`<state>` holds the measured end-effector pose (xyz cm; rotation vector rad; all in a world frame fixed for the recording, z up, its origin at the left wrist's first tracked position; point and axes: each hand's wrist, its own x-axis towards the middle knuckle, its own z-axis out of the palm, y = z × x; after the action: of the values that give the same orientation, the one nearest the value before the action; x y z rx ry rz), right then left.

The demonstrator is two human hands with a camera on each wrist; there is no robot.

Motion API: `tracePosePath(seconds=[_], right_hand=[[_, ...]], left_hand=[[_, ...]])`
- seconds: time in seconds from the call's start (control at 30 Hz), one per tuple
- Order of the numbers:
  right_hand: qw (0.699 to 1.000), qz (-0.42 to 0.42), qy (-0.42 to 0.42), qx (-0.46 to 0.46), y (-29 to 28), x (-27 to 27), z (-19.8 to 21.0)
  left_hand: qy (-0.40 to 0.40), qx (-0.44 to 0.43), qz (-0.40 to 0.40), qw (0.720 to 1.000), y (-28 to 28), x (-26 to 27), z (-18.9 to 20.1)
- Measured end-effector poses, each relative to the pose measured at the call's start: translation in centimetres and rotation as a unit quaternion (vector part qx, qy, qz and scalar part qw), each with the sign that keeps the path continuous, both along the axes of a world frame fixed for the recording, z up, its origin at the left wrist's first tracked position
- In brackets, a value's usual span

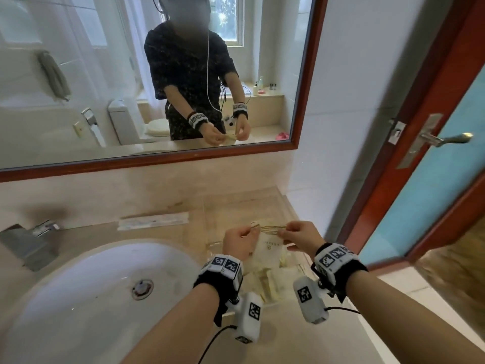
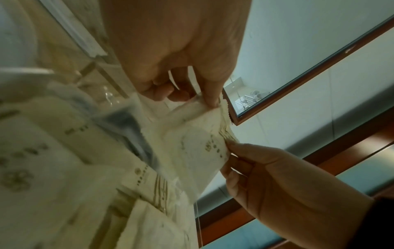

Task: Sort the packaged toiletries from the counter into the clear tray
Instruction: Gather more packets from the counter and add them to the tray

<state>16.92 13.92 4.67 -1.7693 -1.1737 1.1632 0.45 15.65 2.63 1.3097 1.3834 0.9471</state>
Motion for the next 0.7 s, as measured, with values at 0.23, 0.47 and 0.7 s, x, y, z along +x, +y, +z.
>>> tracePosePath(seconds=[0.23, 0.47, 0.7], right_hand=[[0.997, 0.012, -0.064, 0.029, 0.0, 1.6, -1.6], [0.992, 0.022, -0.116, 0.033, 0.8, 1.5, -1.9], [0.989, 0.052, -0.125, 0.051, 1.1, 0.2, -1.5]], left_hand=[[0.006, -0.061, -0.090, 0.994, -0.3, 2.4, -0.5], [-0.055, -0.099, -0.092, 0.989, -0.6, 2.4, -0.5], [0.067, -0.023, -0.101, 0.992, 0.3, 1.5, -0.9]])
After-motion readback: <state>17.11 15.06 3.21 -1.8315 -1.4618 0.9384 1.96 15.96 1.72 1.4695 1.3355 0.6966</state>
